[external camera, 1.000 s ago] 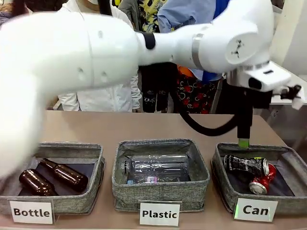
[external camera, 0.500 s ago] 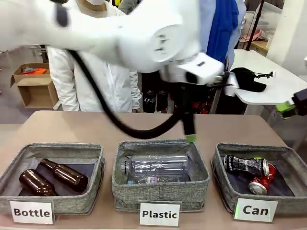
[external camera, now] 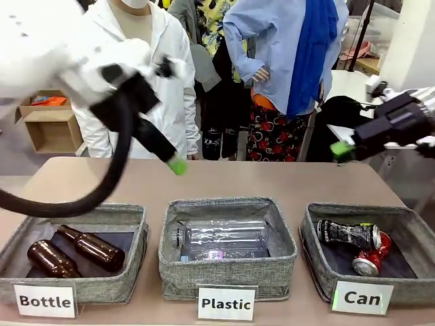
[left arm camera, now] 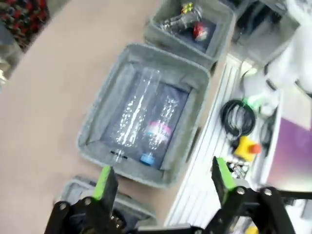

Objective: Sort the can waste into the basket.
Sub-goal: Pick up the can waste from the table and place it in the right Fabric basket.

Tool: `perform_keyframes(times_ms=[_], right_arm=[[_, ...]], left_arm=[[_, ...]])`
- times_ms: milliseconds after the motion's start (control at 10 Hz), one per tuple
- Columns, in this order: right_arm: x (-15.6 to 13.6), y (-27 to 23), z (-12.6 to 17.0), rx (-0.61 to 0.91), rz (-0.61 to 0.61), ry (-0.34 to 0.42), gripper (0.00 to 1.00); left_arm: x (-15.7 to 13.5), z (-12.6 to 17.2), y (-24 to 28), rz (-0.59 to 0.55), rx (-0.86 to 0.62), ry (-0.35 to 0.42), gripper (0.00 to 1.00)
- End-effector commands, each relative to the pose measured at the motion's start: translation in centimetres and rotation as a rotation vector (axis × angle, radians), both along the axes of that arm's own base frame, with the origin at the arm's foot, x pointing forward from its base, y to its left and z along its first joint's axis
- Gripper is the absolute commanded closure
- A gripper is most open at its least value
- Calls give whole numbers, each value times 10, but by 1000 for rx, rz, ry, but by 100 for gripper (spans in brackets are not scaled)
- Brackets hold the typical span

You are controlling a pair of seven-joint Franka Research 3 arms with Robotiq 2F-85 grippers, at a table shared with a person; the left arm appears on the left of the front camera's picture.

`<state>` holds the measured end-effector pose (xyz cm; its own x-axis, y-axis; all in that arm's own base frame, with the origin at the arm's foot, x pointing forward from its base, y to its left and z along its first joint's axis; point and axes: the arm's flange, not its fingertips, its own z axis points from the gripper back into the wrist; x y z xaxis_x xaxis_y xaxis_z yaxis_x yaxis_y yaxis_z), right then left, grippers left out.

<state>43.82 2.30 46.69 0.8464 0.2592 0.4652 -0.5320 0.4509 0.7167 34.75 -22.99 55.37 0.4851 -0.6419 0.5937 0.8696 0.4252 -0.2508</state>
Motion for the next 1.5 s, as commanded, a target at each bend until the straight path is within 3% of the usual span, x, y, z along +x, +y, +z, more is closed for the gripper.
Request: perform_keyframes(times_ms=[0,200,300,500,600,700,800,1400], right_arm=[[9,38,-25,147,-69,18,0],[16,59,-32,348,-143,176,0],[23,49,-36,335,-255,249,0],[34,12,-41,285,-437,323,0],[30,-2,-46,220,-465,358,0],[37,-11,-48,182,-526,361,0],[33,0,-53,266,-420,305,0],[33,0,-53,266,-420,305,0]], left_arm=[[-15,-10,53,155,-284,27,0],[-25,-36,109,409,-595,200,0],[-35,-59,136,502,-712,263,0],[-49,-119,186,555,-928,317,0],[-59,-154,196,579,-1015,352,0],[-50,-176,201,548,-1028,350,0],[16,-72,202,599,-916,359,0],[16,-72,202,599,-916,359,0]])
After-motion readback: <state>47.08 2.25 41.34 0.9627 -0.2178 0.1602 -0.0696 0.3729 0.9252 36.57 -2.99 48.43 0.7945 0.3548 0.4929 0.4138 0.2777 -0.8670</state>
